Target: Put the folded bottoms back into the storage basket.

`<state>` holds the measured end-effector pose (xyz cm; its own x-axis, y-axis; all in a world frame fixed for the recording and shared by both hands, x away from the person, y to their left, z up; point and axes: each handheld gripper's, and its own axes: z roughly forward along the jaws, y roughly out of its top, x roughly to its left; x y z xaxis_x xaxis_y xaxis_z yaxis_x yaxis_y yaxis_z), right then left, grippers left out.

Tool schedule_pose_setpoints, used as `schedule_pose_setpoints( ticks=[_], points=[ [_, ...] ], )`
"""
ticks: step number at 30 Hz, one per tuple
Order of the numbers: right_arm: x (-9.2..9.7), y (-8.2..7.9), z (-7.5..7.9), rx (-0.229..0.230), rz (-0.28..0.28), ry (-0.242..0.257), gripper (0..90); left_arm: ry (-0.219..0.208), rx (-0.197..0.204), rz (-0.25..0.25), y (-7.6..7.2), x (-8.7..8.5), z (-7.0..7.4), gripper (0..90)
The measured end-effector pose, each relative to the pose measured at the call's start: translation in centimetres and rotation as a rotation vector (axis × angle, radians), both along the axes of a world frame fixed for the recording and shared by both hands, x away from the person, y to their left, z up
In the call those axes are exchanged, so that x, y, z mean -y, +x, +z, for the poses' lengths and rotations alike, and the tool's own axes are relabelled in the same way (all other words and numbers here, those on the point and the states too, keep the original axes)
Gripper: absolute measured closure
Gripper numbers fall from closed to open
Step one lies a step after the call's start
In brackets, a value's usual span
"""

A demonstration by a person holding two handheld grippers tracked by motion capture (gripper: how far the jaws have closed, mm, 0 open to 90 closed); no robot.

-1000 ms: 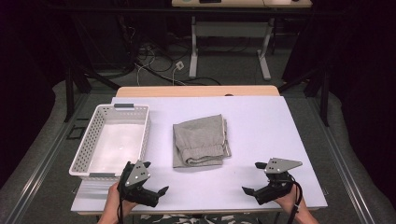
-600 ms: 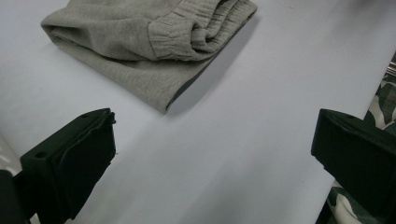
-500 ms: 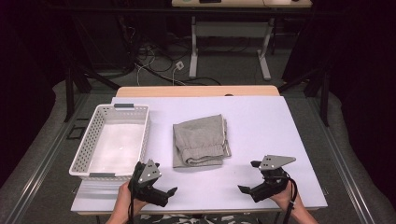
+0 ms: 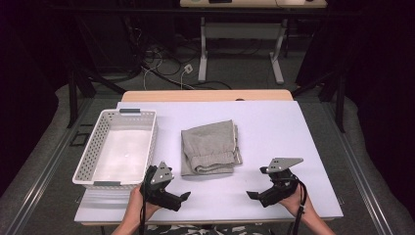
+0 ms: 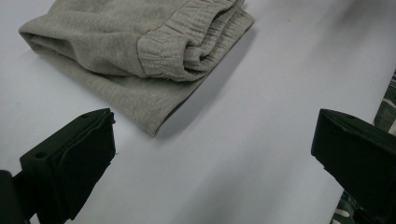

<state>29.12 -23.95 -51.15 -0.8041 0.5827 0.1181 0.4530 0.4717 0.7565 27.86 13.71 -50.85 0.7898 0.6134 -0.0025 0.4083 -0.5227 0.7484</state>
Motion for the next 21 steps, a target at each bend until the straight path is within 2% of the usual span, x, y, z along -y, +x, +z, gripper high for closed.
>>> schedule_pose_setpoints(
  ticks=[21],
  points=[
    [-1.8,2.8,0.4,-0.03,0.002,-0.013,0.0,-0.004,-0.016,0.003,2.7,1.6,0.4,0.0]
  ],
)
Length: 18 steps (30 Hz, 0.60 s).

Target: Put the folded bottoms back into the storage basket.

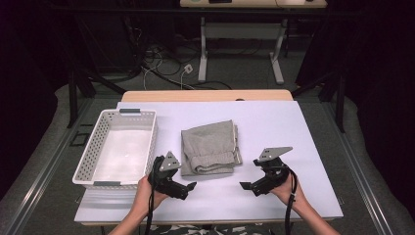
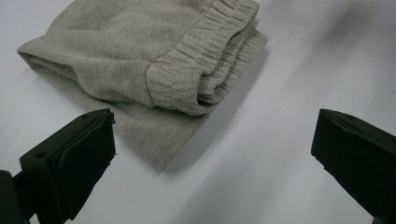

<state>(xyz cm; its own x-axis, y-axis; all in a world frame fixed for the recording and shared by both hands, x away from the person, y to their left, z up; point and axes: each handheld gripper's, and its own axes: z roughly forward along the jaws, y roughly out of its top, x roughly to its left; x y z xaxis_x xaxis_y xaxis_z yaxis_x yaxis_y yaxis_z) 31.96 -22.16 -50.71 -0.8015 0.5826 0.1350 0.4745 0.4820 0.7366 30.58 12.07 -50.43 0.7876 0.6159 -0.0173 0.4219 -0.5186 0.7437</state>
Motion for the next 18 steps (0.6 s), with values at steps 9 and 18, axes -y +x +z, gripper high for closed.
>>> schedule_pose_setpoints(
  ticks=[9,18],
  points=[
    [-0.7,1.1,0.0,-0.008,0.003,-0.007,0.0,-0.005,-0.005,0.015,1.0,0.4,0.0,0.0],
    [-1.5,2.5,0.2,-0.008,-0.006,-0.003,0.0,-0.014,-0.016,0.041,2.5,0.8,-0.1,0.0]
  ],
)
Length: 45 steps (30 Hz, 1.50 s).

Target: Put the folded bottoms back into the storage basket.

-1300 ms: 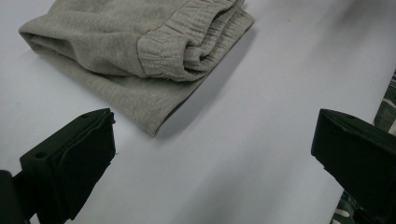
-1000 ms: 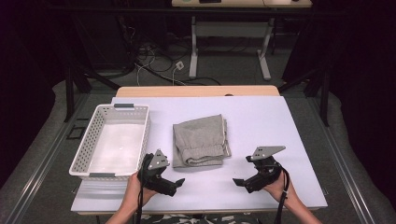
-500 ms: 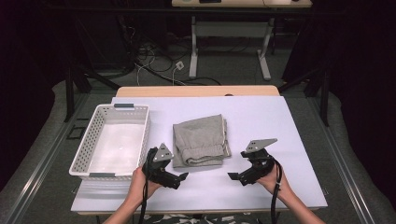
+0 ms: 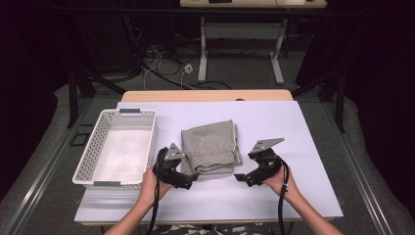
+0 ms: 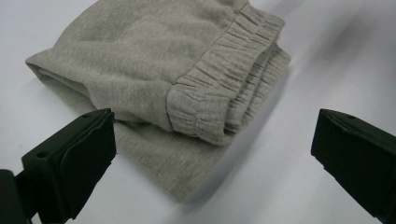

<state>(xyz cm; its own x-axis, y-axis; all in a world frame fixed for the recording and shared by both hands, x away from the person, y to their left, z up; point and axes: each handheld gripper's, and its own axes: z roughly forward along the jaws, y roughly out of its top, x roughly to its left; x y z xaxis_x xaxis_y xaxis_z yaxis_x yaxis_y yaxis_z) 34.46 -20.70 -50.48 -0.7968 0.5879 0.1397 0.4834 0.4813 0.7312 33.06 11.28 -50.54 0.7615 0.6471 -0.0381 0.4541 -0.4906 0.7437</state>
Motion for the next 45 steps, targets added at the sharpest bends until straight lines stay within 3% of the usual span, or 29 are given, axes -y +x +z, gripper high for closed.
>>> schedule_pose_setpoints(
  ticks=[17,31,45],
  points=[
    [-1.0,2.2,-0.1,-0.013,-0.026,0.011,0.0,0.0,-0.037,0.091,3.1,0.4,-0.6,0.0],
    [-1.2,4.3,-0.5,-0.02,-0.087,0.005,1.5,0.004,-0.06,0.152,5.3,0.8,-1.1,0.3],
    [-1.6,6.2,-1.0,-0.006,-0.173,-0.004,23.2,0.021,-0.055,0.202,6.8,1.3,-1.8,5.9]
  ],
)
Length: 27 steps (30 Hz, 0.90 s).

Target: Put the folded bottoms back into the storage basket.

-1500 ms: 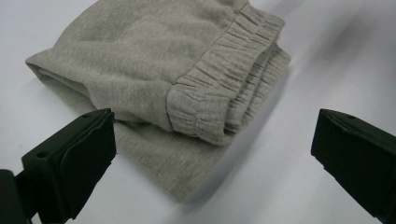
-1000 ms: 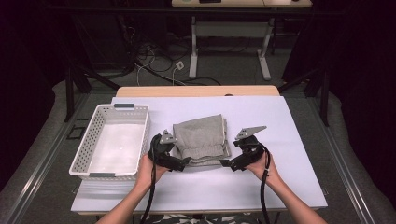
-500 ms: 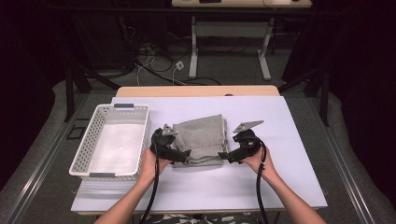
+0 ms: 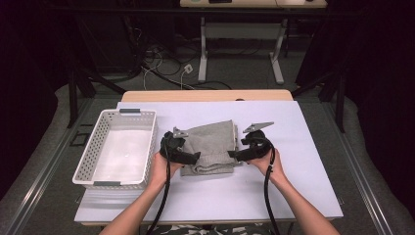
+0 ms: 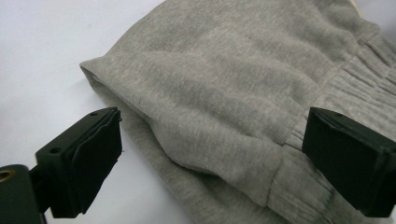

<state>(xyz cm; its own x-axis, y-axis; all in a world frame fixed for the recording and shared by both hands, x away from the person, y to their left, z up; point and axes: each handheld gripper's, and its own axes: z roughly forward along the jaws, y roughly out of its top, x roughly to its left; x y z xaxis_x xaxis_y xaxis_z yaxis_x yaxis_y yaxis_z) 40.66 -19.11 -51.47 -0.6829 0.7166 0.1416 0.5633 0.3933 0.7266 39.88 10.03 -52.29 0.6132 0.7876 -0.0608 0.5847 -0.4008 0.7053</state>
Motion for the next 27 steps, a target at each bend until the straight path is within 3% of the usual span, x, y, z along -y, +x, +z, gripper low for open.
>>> schedule_pose_setpoints(
  ticks=[11,27],
  points=[
    [-0.6,1.6,-1.1,-0.015,-0.064,-0.03,37.4,0.011,-0.035,0.019,1.1,0.4,-1.1,8.8],
    [-1.2,2.5,-3.0,-0.068,-0.083,-0.058,37.7,0.005,-0.12,0.022,1.9,0.4,-2.8,16.5]
  ],
)
